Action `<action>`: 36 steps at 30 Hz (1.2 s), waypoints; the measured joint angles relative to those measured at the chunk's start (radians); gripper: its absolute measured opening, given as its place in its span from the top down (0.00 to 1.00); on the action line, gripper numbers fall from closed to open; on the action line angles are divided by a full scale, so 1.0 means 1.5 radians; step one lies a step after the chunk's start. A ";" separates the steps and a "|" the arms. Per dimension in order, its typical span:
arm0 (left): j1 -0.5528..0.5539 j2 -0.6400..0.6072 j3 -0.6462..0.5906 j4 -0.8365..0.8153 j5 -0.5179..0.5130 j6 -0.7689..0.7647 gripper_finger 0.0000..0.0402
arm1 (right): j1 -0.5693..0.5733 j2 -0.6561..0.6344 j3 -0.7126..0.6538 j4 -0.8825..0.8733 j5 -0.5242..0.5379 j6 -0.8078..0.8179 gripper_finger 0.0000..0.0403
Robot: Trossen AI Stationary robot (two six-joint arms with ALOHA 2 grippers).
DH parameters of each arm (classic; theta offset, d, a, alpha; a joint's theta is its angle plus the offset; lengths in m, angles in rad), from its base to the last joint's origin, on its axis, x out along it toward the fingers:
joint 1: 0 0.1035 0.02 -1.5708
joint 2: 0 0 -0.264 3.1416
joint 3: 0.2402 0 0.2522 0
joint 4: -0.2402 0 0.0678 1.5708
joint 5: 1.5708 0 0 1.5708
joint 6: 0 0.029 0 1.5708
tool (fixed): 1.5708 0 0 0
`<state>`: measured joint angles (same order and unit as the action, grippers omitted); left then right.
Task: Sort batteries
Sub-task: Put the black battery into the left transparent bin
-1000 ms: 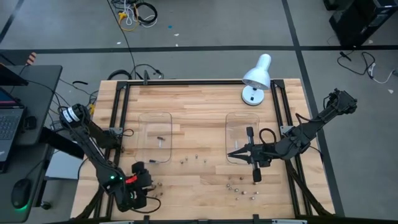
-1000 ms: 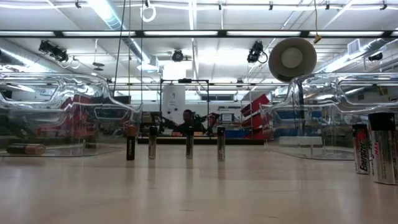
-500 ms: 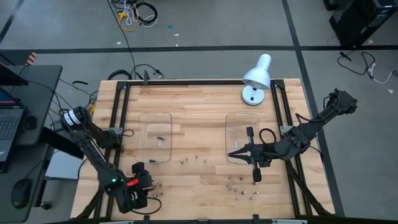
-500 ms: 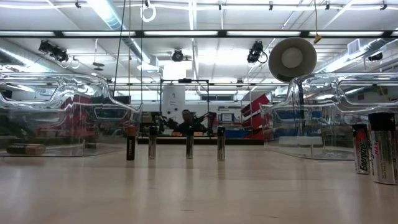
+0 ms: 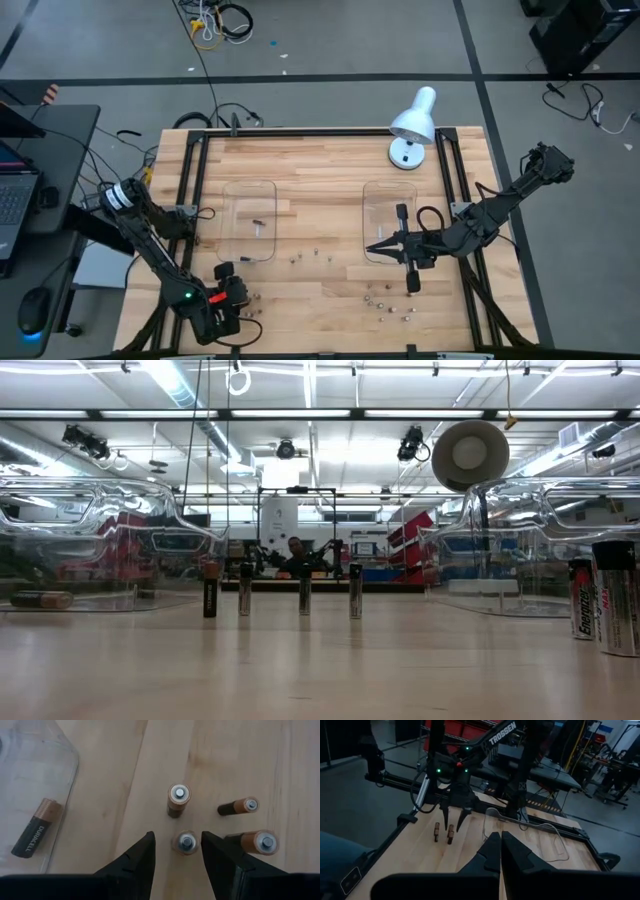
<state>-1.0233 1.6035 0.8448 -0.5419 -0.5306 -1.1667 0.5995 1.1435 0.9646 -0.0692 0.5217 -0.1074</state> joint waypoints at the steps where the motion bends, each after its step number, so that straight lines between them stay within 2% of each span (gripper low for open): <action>1: 0.000 0.000 0.000 0.000 -0.001 0.000 0.60 | 0.000 0.000 0.000 0.000 0.000 0.000 0.99; 9: 0.000 0.000 0.000 -0.002 -0.015 -0.010 0.62 | 0.000 0.000 0.000 0.000 0.000 0.000 0.99; 13: 0.000 0.000 0.000 -0.002 -0.014 -0.011 0.71 | 0.000 0.000 0.000 0.000 0.000 0.000 0.99; 19: 0.000 -0.001 0.000 0.000 0.008 -0.011 0.92 | 0.000 0.000 0.000 0.000 0.000 0.000 0.99; 25: 0.000 -0.001 0.015 -0.006 0.030 -0.012 0.93 | 0.000 0.000 0.000 0.000 0.000 0.000 0.99; 29: -0.001 -0.004 0.062 -0.066 0.035 -0.011 0.93 | 0.000 0.000 0.000 0.000 0.000 0.000 0.99; 36: 0.000 -0.004 0.195 -0.303 -0.013 0.007 0.92 | 0.000 0.000 0.000 0.000 0.000 0.000 0.99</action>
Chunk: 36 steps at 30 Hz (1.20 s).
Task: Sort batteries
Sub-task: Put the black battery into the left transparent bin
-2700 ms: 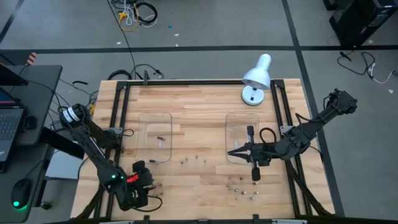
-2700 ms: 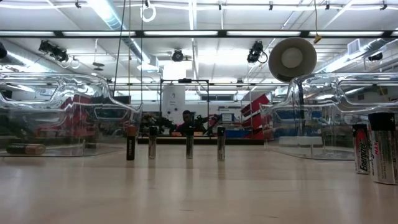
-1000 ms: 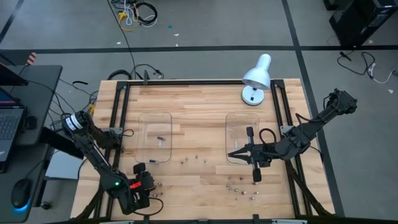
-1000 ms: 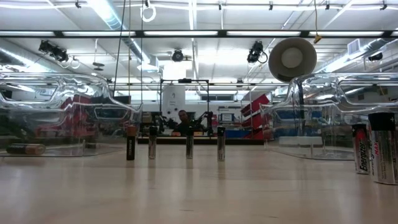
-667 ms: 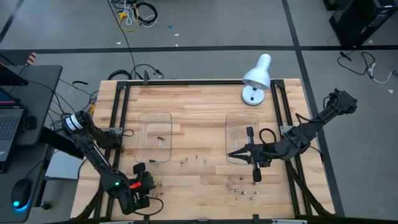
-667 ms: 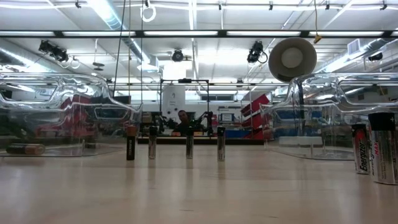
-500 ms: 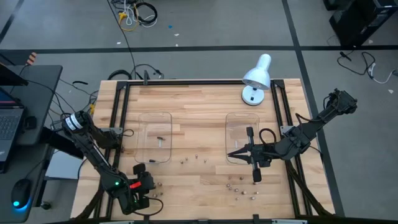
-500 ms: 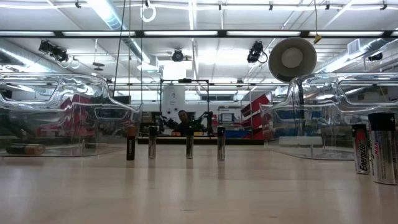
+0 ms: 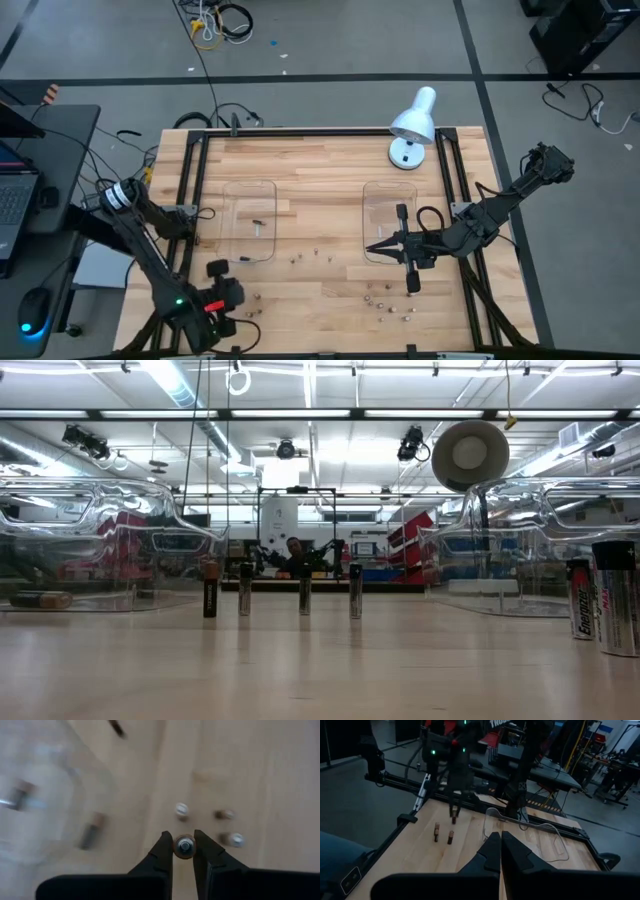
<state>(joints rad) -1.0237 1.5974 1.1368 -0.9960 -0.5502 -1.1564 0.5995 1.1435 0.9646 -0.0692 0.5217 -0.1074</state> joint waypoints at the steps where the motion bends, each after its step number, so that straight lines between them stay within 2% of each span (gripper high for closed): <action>1: 0.000 0.000 0.020 -0.038 -0.015 0.003 0.92 | 0.000 0.000 0.000 0.000 0.000 0.000 0.99; 7: 0.011 -0.006 0.098 -0.231 -0.082 0.014 0.93 | 0.000 0.000 0.000 0.000 0.000 -0.005 0.99; 11: 0.044 -0.044 0.095 -0.275 -0.115 0.014 0.93 | -0.001 0.000 0.000 0.000 0.000 -0.014 0.99; 16: 0.105 -0.120 0.062 -0.300 -0.121 0.015 0.93 | -0.001 0.000 0.000 0.001 0.000 -0.018 0.99; 21: 0.169 -0.230 0.000 -0.276 -0.107 0.029 0.93 | -0.011 0.000 0.000 0.001 0.000 -0.023 0.99; 29: 0.263 -0.410 -0.177 -0.139 -0.103 0.071 0.93 | -0.032 0.000 0.000 0.000 0.000 -0.023 0.99; 33: 0.308 -0.451 -0.262 -0.062 -0.088 0.091 0.93 | -0.039 0.000 0.000 0.000 0.000 -0.023 0.99; 36: 0.340 -0.455 -0.302 -0.063 -0.082 0.085 0.92 | -0.043 0.000 0.000 0.000 0.000 -0.023 0.99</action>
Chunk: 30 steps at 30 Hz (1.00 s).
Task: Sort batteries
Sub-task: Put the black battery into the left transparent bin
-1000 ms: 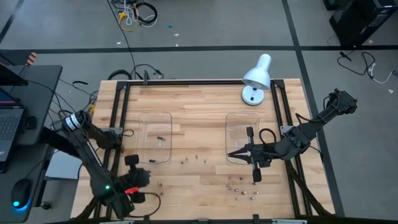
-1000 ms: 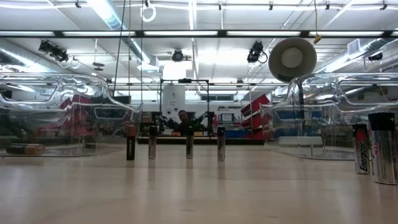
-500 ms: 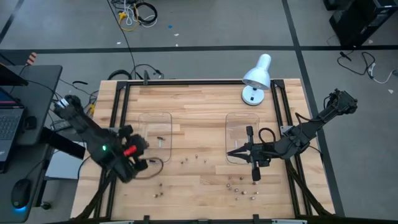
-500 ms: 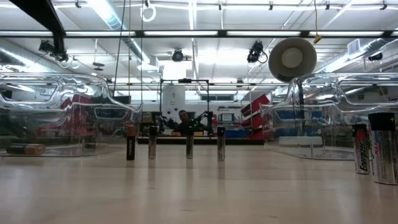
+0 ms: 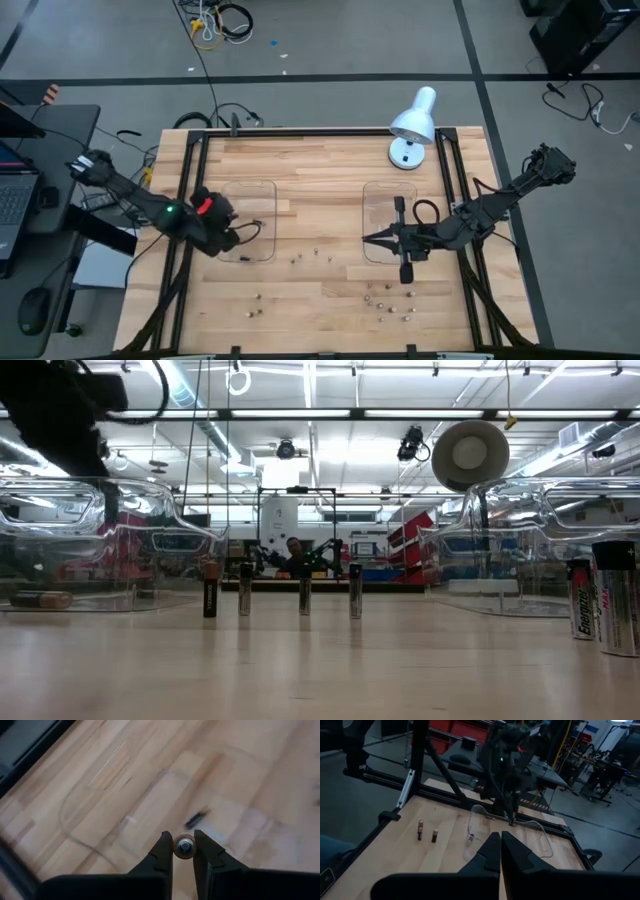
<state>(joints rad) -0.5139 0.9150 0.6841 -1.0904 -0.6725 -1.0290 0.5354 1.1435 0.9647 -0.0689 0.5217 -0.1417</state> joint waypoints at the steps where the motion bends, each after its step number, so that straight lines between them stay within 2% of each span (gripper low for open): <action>1: 0.008 0.000 -0.008 0.004 0.002 0.001 0.92 | -0.001 0.000 0.000 0.000 0.000 0.000 0.99; 6: 0.033 0.001 -0.024 0.037 0.012 0.023 0.87 | -0.002 0.000 0.000 0.000 0.000 0.005 0.99; 15: 0.038 0.001 -0.024 0.052 0.011 0.022 0.73 | -0.002 0.000 0.000 0.000 -0.001 0.005 0.99; 20: 0.038 0.001 -0.020 0.083 0.012 0.041 0.70 | -0.002 0.000 0.000 -0.001 -0.001 0.005 0.99; 26: 0.029 0.001 0.061 0.121 0.061 0.076 0.70 | -0.002 0.000 0.000 -0.001 -0.001 0.005 0.99; 30: -0.025 0.018 0.109 0.232 0.080 0.148 0.70 | -0.002 0.000 0.000 -0.001 -0.001 0.006 0.99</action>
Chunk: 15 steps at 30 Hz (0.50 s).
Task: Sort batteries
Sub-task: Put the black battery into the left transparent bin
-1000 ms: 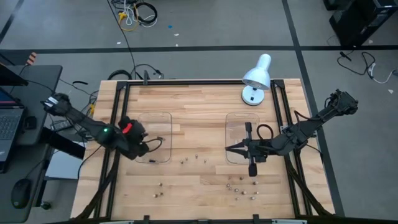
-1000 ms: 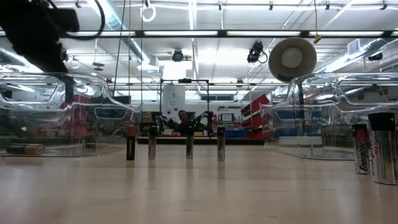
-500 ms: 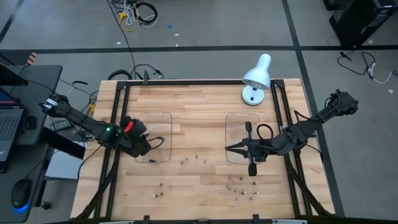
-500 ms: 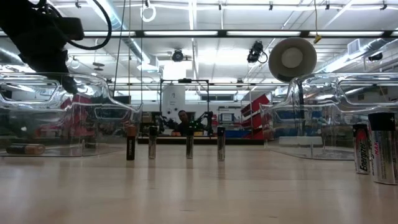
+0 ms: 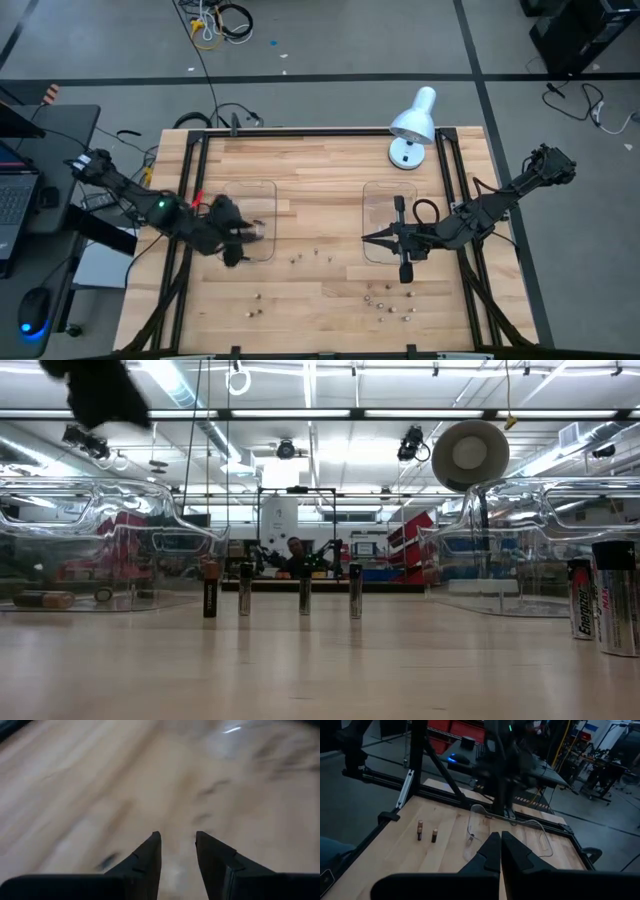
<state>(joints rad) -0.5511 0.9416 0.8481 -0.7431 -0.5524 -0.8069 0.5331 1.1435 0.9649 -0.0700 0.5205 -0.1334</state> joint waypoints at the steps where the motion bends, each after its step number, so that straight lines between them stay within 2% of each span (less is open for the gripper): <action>1: -0.019 0.009 0.008 0.040 0.006 0.023 0.70 | 0.000 0.000 0.000 -0.001 0.000 0.001 0.99; 4: -0.082 0.055 0.025 0.146 0.018 0.072 0.70 | 0.000 0.000 0.000 -0.009 0.000 0.006 0.99; 6: -0.124 0.097 0.040 0.169 0.022 0.071 0.70 | 0.000 0.000 0.000 -0.012 0.000 0.010 0.99; 11: -0.210 0.223 0.095 0.115 0.032 -0.082 0.73 | 0.000 0.000 0.000 -0.011 0.000 0.017 0.99; 15: -0.272 0.326 0.151 0.068 0.089 -0.199 0.77 | 0.000 0.000 0.000 -0.010 0.000 0.017 0.99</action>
<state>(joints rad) -0.9586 1.4306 1.0739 -0.6410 -0.4187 -1.1047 0.5331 1.1435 0.9649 -0.0856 0.5201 -0.1079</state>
